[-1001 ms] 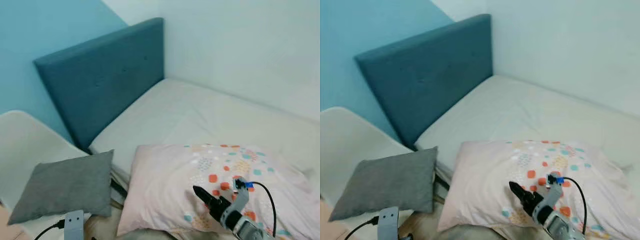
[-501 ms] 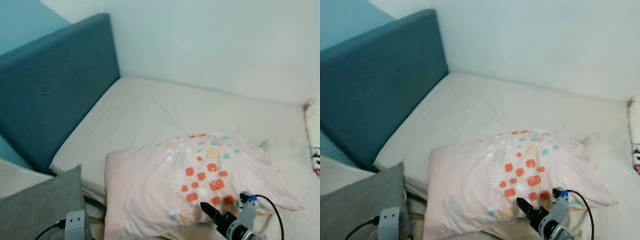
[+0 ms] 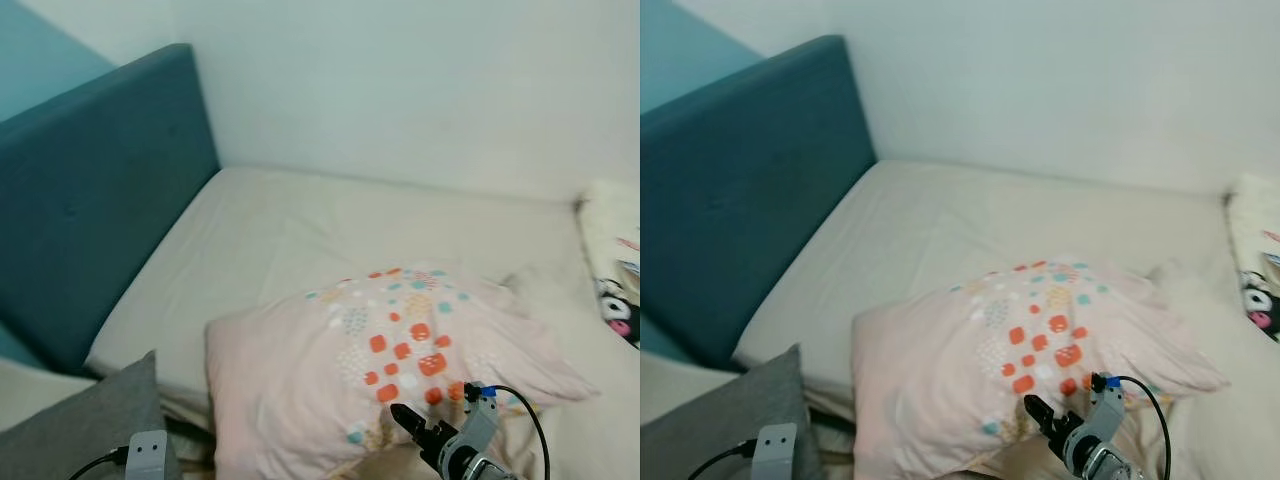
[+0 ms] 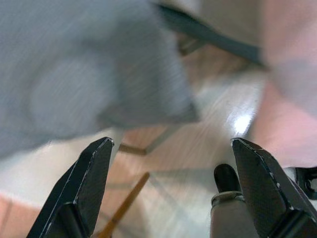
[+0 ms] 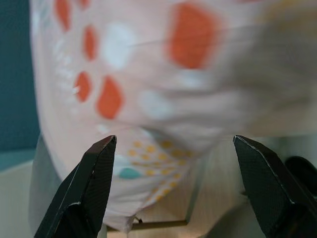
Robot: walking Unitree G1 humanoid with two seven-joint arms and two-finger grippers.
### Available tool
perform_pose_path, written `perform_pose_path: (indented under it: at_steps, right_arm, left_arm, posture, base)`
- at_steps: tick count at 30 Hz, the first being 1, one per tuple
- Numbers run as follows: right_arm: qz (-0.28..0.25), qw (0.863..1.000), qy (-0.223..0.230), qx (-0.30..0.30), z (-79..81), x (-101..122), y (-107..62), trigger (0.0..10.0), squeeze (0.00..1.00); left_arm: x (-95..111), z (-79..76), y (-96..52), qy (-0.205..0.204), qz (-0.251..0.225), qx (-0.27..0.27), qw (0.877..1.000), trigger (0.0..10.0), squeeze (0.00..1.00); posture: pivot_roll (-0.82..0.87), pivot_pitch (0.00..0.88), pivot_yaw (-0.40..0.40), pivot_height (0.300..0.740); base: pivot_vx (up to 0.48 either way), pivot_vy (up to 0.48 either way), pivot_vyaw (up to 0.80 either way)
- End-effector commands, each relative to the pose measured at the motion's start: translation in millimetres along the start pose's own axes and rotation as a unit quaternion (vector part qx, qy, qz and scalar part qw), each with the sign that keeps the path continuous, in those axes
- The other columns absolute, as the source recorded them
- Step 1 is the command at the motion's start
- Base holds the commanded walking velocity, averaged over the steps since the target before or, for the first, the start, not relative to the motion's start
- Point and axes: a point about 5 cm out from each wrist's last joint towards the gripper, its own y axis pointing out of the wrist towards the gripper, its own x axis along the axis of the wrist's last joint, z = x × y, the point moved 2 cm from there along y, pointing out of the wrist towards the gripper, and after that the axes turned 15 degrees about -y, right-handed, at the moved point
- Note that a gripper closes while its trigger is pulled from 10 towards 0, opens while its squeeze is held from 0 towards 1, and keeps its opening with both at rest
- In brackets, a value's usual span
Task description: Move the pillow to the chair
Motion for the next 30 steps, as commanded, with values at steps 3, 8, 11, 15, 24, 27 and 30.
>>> perform_pose_path:
  at_steps: [3,8,11,15,24,27,30]
  right_arm:
    - [-0.002,1.0,-0.002,-0.016,-1.4,-1.6,0.8,10.0,0.0]
    - [-0.021,0.999,0.003,-0.024,-3.3,7.4,1.1,10.0,0.0]
    - [-0.034,0.999,0.01,-0.031,-4.9,13.2,1.1,10.0,0.0]
    - [-0.06,0.998,0.028,-0.024,-3.7,22.1,1.8,10.0,0.0]
    - [-0.064,0.997,0.027,-0.014,3.0,25.8,6.1,10.0,0.0]
    - [-0.064,0.997,0.033,-0.013,6.1,25.9,8.5,10.0,0.0]
    - [-0.065,0.997,0.043,-0.009,7.8,25.2,9.4,10.0,0.0]
  left_arm:
    - [-5.8,3.9,-1.0,0.011,0.011,0.006,1.0,10.0,0.0]
    - [-7.1,6.1,-1.4,0.011,0.012,0.01,1.0,10.0,0.0]
    - [-7.9,7.8,-1.6,0.009,0.012,0.014,1.0,10.0,0.0]
    - [-8.4,9.9,-1.8,0.006,0.012,0.019,1.0,10.0,0.0]
    - [-7.6,11.1,-1.7,0.009,0.009,0.022,1.0,10.0,0.0]
    - [-7.1,11.7,-1.7,0.014,0.007,0.024,1.0,10.0,0.0]
    - [-6.1,12.9,-1.6,0.016,0.005,0.025,1.0,10.0,0.0]
  posture:
    - [-0.16,0.037,0.049,0.74]
    - [-0.16,0.045,0.048,0.74]
    - [-0.16,0.053,0.046,0.73]
    - [-0.16,0.057,0.047,0.71]
    - [-0.16,0.064,0.051,0.69]
    - [-0.16,0.064,0.053,0.675]
    - [-0.16,0.063,0.053,0.66]
  base:
    - [0.0,0.0,-0.44]
    - [0.0,0.0,0.0]
    - [0.0,0.0,0.0]
    - [0.0,0.0,0.0]
    - [0.0,0.0,0.0]
    - [0.0,0.0,0.0]
    - [0.0,0.0,0.0]
